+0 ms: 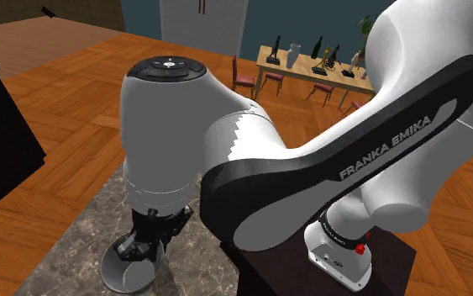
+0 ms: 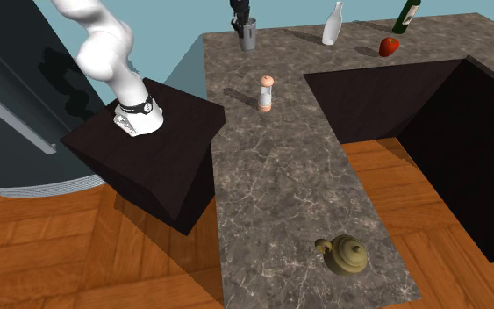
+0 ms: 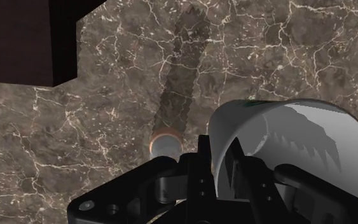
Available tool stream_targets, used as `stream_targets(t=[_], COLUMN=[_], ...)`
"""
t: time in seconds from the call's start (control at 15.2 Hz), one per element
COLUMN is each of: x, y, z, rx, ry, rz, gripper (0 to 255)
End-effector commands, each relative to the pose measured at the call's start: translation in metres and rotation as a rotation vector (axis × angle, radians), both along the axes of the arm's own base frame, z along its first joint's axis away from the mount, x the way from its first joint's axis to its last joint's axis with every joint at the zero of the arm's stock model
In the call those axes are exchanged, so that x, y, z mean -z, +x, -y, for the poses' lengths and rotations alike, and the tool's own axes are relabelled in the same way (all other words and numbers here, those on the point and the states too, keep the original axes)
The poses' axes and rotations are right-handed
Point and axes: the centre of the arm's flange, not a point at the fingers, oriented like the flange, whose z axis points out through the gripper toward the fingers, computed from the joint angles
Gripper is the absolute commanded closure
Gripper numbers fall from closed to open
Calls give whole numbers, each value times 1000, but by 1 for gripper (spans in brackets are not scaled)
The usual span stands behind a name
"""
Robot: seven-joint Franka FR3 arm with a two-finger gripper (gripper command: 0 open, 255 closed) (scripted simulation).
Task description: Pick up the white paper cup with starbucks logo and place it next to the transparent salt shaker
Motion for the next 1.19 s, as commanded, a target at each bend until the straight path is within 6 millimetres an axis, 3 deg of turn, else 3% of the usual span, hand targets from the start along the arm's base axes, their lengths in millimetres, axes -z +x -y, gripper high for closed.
stream_targets(t=[0.0, 0.13, 1.12], x=[-2, -2, 77], y=[-16, -31, -31], z=[-22, -46, -46], rx=[2, 2, 2], ry=[1, 1, 1], rz=[0, 0, 0], gripper=[255, 255, 255])
